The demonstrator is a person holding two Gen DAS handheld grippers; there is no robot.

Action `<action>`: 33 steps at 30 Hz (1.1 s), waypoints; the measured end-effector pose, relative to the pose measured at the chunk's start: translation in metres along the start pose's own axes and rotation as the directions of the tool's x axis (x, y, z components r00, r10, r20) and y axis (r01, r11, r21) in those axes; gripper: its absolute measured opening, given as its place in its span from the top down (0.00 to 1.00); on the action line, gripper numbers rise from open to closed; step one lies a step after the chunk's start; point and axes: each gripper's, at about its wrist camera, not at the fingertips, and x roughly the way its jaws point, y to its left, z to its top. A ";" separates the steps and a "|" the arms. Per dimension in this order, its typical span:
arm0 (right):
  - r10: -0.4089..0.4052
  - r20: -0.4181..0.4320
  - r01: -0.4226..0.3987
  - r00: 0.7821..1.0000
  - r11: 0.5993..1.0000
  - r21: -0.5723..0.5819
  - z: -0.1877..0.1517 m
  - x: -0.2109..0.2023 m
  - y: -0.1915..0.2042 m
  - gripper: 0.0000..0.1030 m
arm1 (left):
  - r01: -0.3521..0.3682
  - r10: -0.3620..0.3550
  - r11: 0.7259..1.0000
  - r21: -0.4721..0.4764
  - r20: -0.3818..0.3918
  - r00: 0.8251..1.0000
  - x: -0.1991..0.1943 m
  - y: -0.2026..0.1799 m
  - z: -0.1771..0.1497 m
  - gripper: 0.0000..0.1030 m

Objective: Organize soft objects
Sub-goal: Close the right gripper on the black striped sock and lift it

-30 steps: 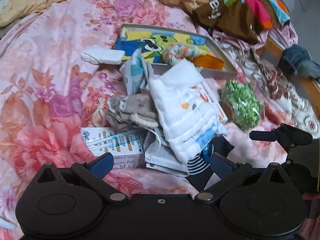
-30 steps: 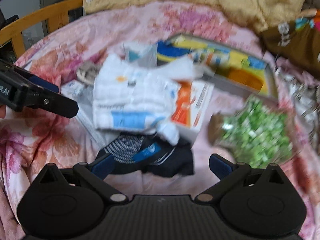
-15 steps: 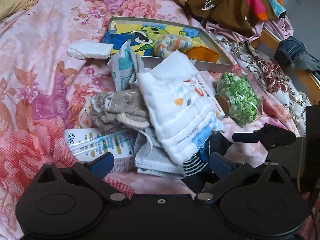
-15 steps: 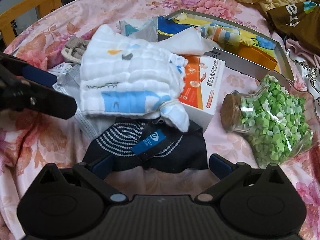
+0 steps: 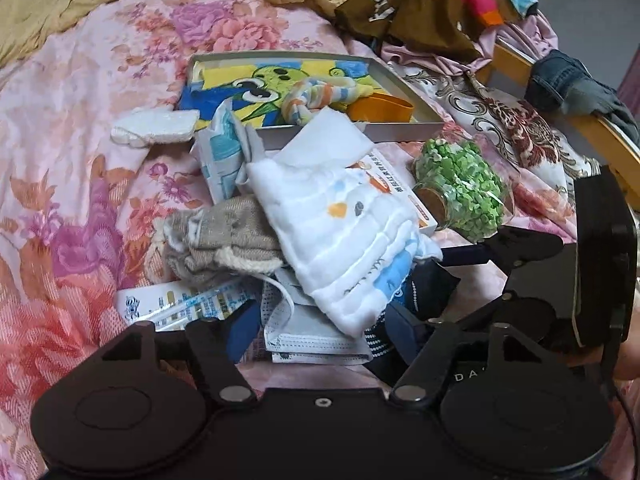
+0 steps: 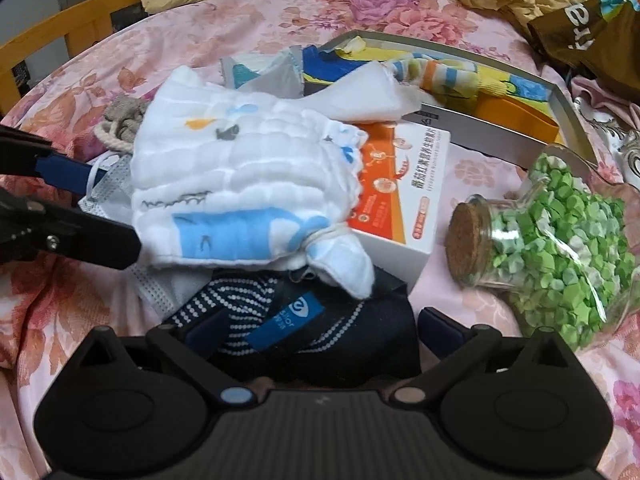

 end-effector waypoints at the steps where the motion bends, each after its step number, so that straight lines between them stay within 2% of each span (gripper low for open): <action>1: 0.005 0.002 -0.005 1.000 1.000 -0.002 0.000 0.000 0.001 0.02 | -0.004 0.004 1.000 0.017 0.003 1.000 0.000 -0.001 0.000 0.34; 4: 0.022 0.009 -0.021 1.000 1.000 -0.016 0.000 0.000 0.004 0.04 | -0.013 0.013 0.999 0.041 0.002 1.000 0.002 -0.002 0.000 0.44; 6: 0.037 0.010 -0.036 0.999 0.999 -0.021 0.000 0.001 0.006 0.06 | -0.020 0.020 0.999 0.047 0.002 1.000 0.002 -0.001 0.000 0.56; 9: 0.057 0.008 -0.057 0.998 0.998 -0.017 -0.001 0.003 0.006 0.09 | -0.019 0.019 0.999 0.042 0.001 1.000 0.001 0.002 0.001 0.63; 13: 0.069 0.003 -0.069 0.998 0.997 -0.014 -0.001 0.004 0.006 0.15 | -0.002 0.002 0.998 0.068 -0.008 1.000 0.001 -0.003 -0.001 0.65; 17: 0.053 -0.004 -0.053 0.999 0.998 -0.038 0.000 0.006 0.010 0.15 | -0.006 0.007 0.995 0.104 -0.008 1.000 0.002 -0.007 -0.003 0.66; 20: 0.046 -0.007 -0.046 0.999 0.998 -0.037 0.000 0.006 0.010 0.16 | -0.014 0.015 0.995 0.102 -0.007 1.000 0.003 -0.006 -0.003 0.72; 22: 0.043 -0.007 -0.043 0.999 0.999 -0.033 0.000 0.006 0.010 0.18 | -0.013 0.014 0.996 0.093 -0.012 1.000 0.003 -0.005 -0.003 0.79; 23: 0.041 -0.007 -0.041 0.999 0.999 -0.031 0.000 0.006 0.009 0.19 | -0.009 0.011 0.996 0.091 -0.016 1.000 0.003 -0.005 -0.003 0.86; 26: 0.044 -0.009 -0.045 0.999 0.999 -0.032 0.000 0.006 0.009 0.25 | 0.006 -0.003 0.995 0.098 -0.028 1.000 0.003 -0.007 -0.004 0.89; 31: 0.075 -0.019 -0.076 0.997 0.996 -0.040 0.001 0.004 0.011 0.43 | -0.007 0.011 0.992 0.124 -0.029 1.000 0.003 -0.011 -0.006 0.91; 33: 0.083 -0.027 -0.084 0.996 0.996 -0.042 0.002 0.003 0.011 0.46 | -0.009 0.013 0.993 0.118 -0.032 0.999 0.003 -0.009 -0.005 0.91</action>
